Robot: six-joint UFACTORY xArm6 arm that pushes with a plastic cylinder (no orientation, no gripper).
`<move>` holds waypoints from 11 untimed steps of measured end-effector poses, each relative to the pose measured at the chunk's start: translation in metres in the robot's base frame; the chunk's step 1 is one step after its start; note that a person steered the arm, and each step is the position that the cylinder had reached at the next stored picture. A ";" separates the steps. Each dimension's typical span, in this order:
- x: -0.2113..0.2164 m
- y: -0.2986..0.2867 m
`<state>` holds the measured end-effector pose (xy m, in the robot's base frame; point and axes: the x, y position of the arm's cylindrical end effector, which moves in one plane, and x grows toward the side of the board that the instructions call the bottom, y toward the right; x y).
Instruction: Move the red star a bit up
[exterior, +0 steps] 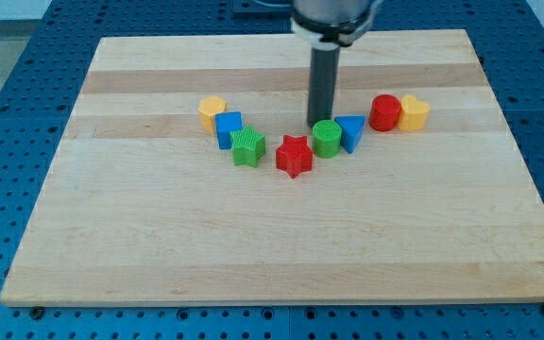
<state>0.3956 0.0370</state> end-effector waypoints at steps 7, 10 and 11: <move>0.102 0.076; 0.068 -0.027; 0.065 0.020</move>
